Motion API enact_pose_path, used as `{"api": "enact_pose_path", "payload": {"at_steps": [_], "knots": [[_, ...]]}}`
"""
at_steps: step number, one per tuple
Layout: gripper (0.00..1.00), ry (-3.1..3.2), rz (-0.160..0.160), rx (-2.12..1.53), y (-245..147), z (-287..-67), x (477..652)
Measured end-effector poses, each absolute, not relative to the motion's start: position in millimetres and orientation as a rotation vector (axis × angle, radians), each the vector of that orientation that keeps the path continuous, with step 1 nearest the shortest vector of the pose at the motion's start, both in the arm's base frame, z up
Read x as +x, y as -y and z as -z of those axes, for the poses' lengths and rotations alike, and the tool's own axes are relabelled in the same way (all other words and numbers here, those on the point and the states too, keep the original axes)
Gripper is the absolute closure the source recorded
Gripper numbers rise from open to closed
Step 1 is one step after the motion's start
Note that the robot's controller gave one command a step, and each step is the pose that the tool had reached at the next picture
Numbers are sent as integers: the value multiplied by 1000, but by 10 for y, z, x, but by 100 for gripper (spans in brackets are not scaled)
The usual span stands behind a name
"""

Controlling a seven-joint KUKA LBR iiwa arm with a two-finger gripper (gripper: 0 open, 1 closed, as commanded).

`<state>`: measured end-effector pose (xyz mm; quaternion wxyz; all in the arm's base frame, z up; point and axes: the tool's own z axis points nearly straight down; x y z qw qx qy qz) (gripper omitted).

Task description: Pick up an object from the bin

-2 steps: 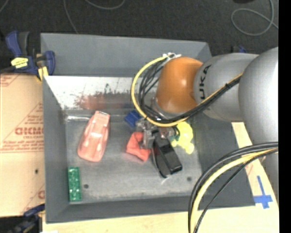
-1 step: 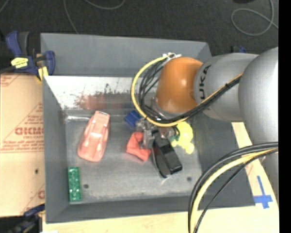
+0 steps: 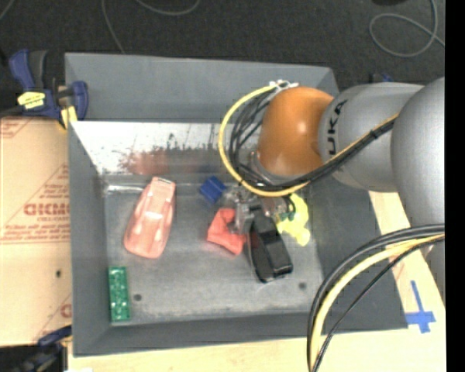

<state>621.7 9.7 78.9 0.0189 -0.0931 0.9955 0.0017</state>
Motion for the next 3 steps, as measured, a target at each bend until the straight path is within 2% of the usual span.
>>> {"api": "enact_pose_path", "payload": {"at_steps": [1,2,3], "knots": [[100,-3094,-4,-274,-96,-1126,6162],[100,-3085,-4,-277,10,-1289,6296],[100,-3084,-2,-336,87,-2219,6105]]}}
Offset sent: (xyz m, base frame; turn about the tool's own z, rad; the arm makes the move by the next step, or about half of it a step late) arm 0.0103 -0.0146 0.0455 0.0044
